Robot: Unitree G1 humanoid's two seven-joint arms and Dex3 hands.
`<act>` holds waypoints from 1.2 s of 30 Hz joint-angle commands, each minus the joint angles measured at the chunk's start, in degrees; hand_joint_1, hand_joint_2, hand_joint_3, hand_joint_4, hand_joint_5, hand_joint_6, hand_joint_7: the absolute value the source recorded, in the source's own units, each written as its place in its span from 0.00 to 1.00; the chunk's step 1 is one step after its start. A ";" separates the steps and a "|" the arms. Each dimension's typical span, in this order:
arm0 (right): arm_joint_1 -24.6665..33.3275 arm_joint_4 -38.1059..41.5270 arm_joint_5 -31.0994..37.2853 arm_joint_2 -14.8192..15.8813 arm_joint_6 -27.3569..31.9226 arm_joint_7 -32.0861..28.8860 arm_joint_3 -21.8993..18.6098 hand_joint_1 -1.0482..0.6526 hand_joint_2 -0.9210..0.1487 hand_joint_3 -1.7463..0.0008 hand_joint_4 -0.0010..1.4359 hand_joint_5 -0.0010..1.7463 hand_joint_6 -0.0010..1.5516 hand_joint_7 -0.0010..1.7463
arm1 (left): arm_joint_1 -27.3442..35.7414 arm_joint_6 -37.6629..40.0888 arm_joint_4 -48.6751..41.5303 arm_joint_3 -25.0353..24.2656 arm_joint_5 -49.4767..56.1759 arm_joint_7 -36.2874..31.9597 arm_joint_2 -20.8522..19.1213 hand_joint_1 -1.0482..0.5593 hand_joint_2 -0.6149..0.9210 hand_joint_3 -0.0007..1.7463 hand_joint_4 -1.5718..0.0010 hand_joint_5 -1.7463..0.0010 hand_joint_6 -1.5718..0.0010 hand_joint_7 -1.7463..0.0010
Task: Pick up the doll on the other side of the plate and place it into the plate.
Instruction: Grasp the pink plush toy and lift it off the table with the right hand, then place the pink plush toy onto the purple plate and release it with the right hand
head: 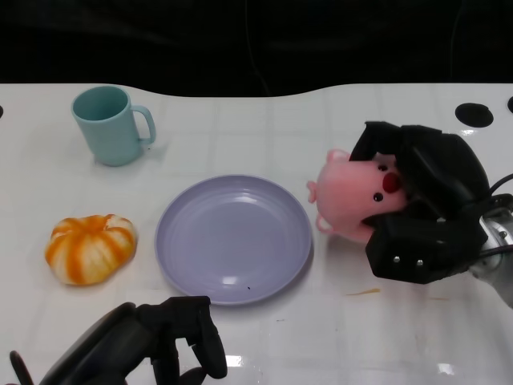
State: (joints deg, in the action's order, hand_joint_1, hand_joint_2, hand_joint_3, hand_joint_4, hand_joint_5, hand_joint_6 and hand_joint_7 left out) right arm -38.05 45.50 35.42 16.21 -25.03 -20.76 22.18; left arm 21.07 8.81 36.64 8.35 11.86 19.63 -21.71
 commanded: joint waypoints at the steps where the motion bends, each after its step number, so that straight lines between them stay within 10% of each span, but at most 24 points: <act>1: -0.31 -1.38 -2.28 -0.83 -1.12 0.15 -1.91 0.54 0.57 0.19 0.68 1.00 0.49 1.00 | 0.24 0.77 1.10 0.50 0.90 0.03 -0.15 0.56 0.76 0.66 0.58 0.00 0.59 0.18; 36: -10.53 -5.07 -1.82 -19.10 8.22 14.96 4.02 0.50 0.59 0.22 0.66 1.00 0.45 1.00 | -0.62 6.69 5.43 6.16 6.48 -0.34 2.43 0.55 0.75 0.65 0.57 0.02 0.59 0.17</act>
State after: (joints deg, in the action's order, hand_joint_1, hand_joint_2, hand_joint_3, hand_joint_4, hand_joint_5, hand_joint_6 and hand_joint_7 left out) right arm -47.22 40.14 34.25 -2.76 -16.37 -6.38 26.09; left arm 20.52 15.01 41.22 14.32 18.09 19.60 -19.28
